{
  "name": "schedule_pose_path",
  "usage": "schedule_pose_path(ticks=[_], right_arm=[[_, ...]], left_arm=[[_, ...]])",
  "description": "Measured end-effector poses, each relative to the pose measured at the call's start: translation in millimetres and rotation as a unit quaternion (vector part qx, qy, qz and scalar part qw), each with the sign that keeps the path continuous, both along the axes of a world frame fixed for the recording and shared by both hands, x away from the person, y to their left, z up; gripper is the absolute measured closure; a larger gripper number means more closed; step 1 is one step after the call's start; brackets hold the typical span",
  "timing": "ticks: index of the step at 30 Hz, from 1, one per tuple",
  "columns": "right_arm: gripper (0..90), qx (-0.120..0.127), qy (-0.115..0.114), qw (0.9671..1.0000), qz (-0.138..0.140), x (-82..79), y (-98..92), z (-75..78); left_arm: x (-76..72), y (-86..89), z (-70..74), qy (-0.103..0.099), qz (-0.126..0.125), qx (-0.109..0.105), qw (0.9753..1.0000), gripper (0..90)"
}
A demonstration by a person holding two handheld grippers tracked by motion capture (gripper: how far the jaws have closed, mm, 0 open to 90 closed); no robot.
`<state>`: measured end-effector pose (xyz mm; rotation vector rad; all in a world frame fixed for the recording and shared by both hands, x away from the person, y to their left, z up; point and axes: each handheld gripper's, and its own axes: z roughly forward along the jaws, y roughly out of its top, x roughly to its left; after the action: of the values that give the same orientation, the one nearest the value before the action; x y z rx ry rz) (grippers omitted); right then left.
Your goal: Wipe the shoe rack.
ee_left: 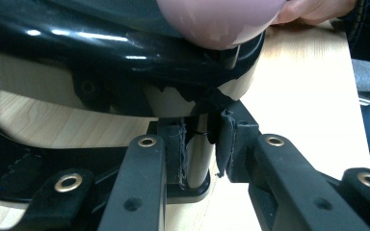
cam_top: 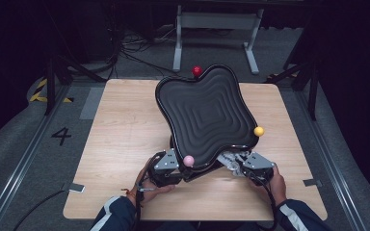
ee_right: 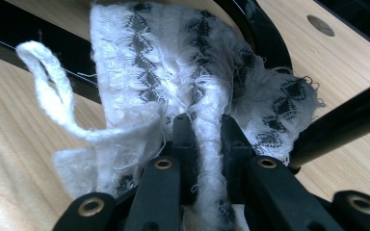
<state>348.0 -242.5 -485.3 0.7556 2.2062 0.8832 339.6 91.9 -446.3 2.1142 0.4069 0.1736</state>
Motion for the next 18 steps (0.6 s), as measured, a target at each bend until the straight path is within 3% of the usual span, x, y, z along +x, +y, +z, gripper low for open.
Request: schedule_pose_path(ticks=[18], right_arm=[[79.6,0.0,0.015,0.9989,0.045,-6.1,20.2,1.6]], left_arm=[[-1.1,-9.3,-0.9,0.001,-0.006,-0.001,1.0,74.4]])
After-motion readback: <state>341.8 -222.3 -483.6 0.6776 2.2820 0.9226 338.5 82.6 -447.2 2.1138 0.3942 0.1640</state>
